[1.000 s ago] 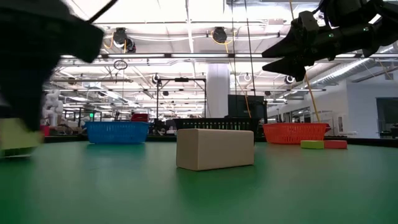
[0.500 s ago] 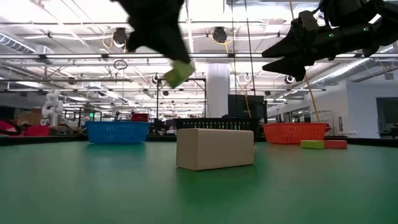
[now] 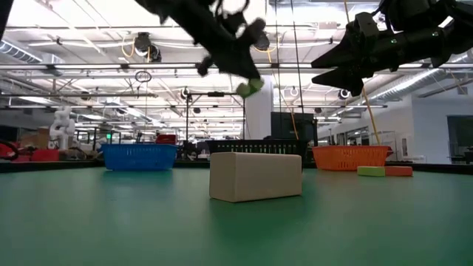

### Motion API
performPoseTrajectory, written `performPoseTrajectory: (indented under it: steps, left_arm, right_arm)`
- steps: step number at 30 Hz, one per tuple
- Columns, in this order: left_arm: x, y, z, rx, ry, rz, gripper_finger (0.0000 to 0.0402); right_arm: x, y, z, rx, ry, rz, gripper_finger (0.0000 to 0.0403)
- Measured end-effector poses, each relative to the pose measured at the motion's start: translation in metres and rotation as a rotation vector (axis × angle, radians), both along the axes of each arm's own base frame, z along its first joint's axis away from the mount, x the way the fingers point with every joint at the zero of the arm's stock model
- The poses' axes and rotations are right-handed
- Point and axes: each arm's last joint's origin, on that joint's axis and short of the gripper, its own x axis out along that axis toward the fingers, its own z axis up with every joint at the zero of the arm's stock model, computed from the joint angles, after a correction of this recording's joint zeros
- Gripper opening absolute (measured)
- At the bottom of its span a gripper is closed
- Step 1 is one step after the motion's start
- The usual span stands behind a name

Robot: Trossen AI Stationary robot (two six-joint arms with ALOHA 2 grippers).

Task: Sort & place blocks by color
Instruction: Put the bottom green block into the green bin

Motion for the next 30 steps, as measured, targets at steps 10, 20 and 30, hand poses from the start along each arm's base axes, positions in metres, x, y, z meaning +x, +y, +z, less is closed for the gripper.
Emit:
performPoseTrajectory:
  steps: [10, 20, 30]
  left_arm:
    - [0.025, 0.052, -0.050, -0.110, -0.113, 0.070, 0.0035]
    - [0.029, 0.061, -0.071, -0.189, -0.141, 0.158, 0.0048]
    - [0.028, 0.064, -0.070, -0.190, -0.139, 0.166, 0.0056]
  right_arm:
    - [0.000, 0.000, 0.001, -0.003, -0.009, 0.000, 0.0240]
    - [0.000, 0.000, -0.002, 0.133, -0.012, -0.021, 0.0240]
    - [-0.004, 0.003, -0.003, 0.142, 0.021, 0.032, 0.0240]
